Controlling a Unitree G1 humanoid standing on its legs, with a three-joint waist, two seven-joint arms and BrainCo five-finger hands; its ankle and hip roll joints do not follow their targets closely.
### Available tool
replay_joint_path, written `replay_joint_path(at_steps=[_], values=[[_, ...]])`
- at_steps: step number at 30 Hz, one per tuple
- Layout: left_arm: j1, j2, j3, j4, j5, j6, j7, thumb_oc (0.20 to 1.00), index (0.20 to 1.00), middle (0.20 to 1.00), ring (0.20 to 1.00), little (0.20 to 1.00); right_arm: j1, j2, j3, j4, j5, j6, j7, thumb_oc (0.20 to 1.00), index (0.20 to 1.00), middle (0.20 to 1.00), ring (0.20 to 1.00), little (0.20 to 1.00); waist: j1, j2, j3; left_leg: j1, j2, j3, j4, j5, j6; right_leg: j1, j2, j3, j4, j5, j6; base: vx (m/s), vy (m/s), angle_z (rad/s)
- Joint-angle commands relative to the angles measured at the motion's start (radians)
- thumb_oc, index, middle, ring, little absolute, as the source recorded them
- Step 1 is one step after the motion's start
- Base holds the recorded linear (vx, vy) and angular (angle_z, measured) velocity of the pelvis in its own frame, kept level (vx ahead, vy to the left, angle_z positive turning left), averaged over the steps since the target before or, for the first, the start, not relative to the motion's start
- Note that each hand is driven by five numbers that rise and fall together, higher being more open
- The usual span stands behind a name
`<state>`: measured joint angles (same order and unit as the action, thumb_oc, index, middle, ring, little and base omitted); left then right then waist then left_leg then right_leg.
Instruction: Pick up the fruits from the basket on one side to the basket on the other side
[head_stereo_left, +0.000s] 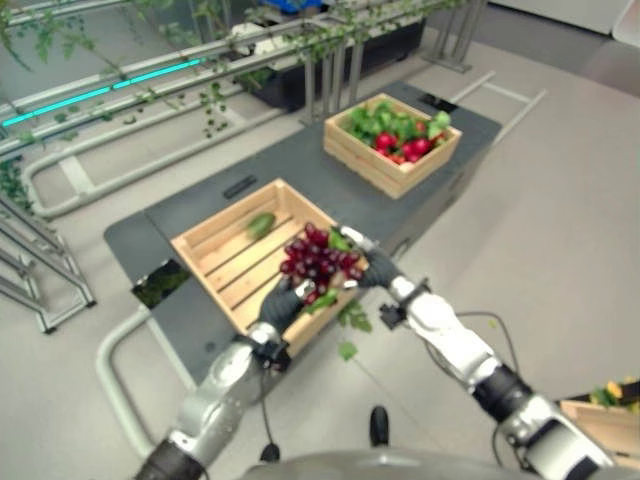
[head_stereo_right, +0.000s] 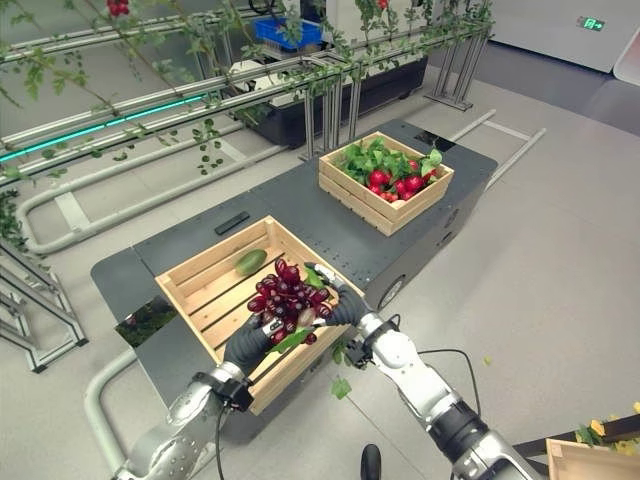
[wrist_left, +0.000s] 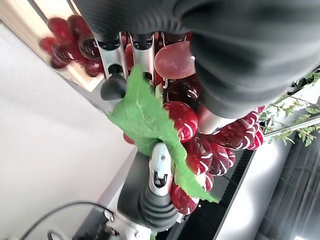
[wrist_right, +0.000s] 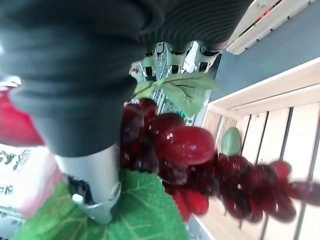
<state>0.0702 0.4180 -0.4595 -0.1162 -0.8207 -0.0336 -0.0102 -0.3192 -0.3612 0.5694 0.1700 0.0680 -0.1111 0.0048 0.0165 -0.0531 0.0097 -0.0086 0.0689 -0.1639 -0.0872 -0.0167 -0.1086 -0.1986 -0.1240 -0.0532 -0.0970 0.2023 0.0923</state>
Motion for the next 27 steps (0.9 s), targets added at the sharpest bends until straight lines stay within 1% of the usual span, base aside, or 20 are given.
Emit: replay_joint_path(at_steps=[1, 9, 12, 13, 14, 15, 16, 17, 20, 25, 27], values=[[-0.127, -0.015, -0.091, -0.134, -0.06, -0.045, -0.061, 0.2, 0.2, 0.2, 0.2, 0.2, -0.156, 0.066, 0.036, 0.024, 0.009, -0.056, -0.012, 1.0, 1.0, 1.0, 1.0, 1.0, 0.021, -0.01, -0.005, -0.025, -0.067, -0.045, 0.0, -0.031, 0.068, 0.123, 0.026, -0.01, 0.01, -0.182, 0.04, 0.0, 0.0, 0.0], [-0.145, -0.008, -0.138, -0.153, -0.131, -0.034, -0.07, 0.2, 0.2, 0.2, 0.2, 0.2, -0.217, 0.102, 0.076, 0.059, 0.023, -0.053, -0.018, 1.0, 1.0, 1.0, 1.0, 1.0, 0.031, -0.008, 0.004, -0.031, -0.072, -0.051, 0.002, -0.028, 0.069, 0.12, 0.024, -0.012, 0.01, -0.178, 0.04, 0.0, 0.0, 0.0], [-0.16, -0.009, -0.174, -0.154, -0.185, -0.023, -0.075, 0.2, 0.2, 0.2, 0.2, 0.2, -0.232, 0.115, 0.095, 0.072, 0.034, -0.054, -0.018, 1.0, 1.0, 1.0, 1.0, 1.0, 0.032, -0.008, 0.008, -0.032, -0.073, -0.053, 0.002, -0.027, 0.07, 0.12, 0.024, -0.012, 0.01, -0.177, 0.04, 0.01, -0.003, 0.0], [-0.165, -0.01, -0.179, -0.154, -0.195, -0.023, -0.075, 0.2, 0.2, 0.2, 0.2, 0.2, -0.232, 0.118, 0.099, 0.074, 0.036, -0.052, -0.016, 1.0, 1.0, 1.0, 1.0, 1.0, 0.032, -0.006, 0.007, -0.026, -0.07, -0.053, 0.001, -0.039, 0.07, 0.126, 0.028, -0.012, 0.01, -0.188, 0.039, 0.04, -0.008, 0.0], [-0.166, -0.01, -0.179, -0.154, -0.195, -0.023, -0.075, 0.2, 0.2, 0.2, 0.2, 0.2, -0.233, 0.118, 0.099, 0.074, 0.036, -0.052, -0.016, 1.0, 1.0, 1.0, 1.0, 1.0, 0.033, -0.006, 0.008, -0.025, -0.07, -0.053, 0.001, -0.039, 0.07, 0.126, 0.028, -0.012, 0.01, -0.188, 0.039, 0.04, -0.006, 0.0], [-0.169, -0.013, -0.196, -0.15, -0.221, -0.018, -0.078, 0.2, 0.2, 0.2, 0.2, 0.2, -0.235, 0.12, 0.106, 0.083, 0.037, -0.051, -0.014, 1.0, 1.0, 1.0, 1.0, 1.0, 0.032, -0.005, 0.009, -0.026, -0.07, -0.054, 0.001, -0.039, 0.07, 0.126, 0.028, -0.012, 0.01, -0.187, 0.039, -0.04, 0.007, 0.0], [-0.18, -0.017, -0.213, -0.15, -0.25, -0.013, -0.086, 0.2, 0.2, 0.2, 0.2, 0.2, -0.237, 0.124, 0.113, 0.09, 0.038, -0.05, -0.014, 1.0, 1.0, 1.0, 1.0, 1.0, 0.029, -0.006, 0.011, -0.032, -0.073, -0.054, 0.002, -0.027, 0.069, 0.12, 0.023, -0.012, 0.01, -0.177, 0.04, 0.0, 0.0, 0.0], [-0.182, -0.022, -0.23, -0.149, -0.279, -0.006, -0.089, 0.2, 0.2, 0.2, 0.2, 0.2, -0.24, 0.128, 0.12, 0.097, 0.039, -0.049, -0.013, 1.0, 1.0, 1.0, 1.0, 1.0, 0.029, -0.004, 0.01, -0.027, -0.07, -0.054, 0.001, -0.038, 0.069, 0.125, 0.027, -0.012, 0.01, -0.187, 0.039, 0.0, 0.0, 0.0], [-0.192, -0.028, -0.269, -0.149, -0.34, 0.006, -0.099, 0.2, 0.2, 0.2, 0.2, 0.2, -0.242, 0.138, 0.133, 0.115, 0.045, -0.048, -0.011, 1.0, 1.0, 1.0, 1.0, 1.0, 0.026, -0.001, 0.011, -0.026, -0.069, -0.054, 0.001, -0.038, 0.069, 0.124, 0.027, -0.012, 0.01, -0.187, 0.04, 0.01, 0.0, 0.0], [-0.207, -0.02, -0.312, -0.172, -0.417, 0.019, -0.117, 0.2, 0.2, 0.2, 0.2, 0.2, -0.249, 0.145, 0.144, 0.144, 0.048, -0.049, -0.014, 1.0, 1.0, 1.0, 1.0, 1.0, 0.023, 0.003, 0.014, -0.03, -0.07, -0.056, 0.001, -0.035, 0.068, 0.121, 0.027, -0.013, 0.01, -0.185, 0.041, 0.0, 0.0, 0.0], [-0.208, -0.014, -0.314, -0.178, -0.419, 0.017, -0.119, 0.2, 0.2, 0.2, 0.2, 0.2, -0.249, 0.145, 0.145, 0.147, 0.047, -0.049, -0.014, 1.0, 1.0, 1.0, 1.0, 1.0, 0.022, 0.003, 0.015, -0.03, -0.071, -0.056, 0.001, -0.035, 0.068, 0.121, 0.027, -0.012, 0.01, -0.185, 0.041, 0.0, 0.0, 0.0]])
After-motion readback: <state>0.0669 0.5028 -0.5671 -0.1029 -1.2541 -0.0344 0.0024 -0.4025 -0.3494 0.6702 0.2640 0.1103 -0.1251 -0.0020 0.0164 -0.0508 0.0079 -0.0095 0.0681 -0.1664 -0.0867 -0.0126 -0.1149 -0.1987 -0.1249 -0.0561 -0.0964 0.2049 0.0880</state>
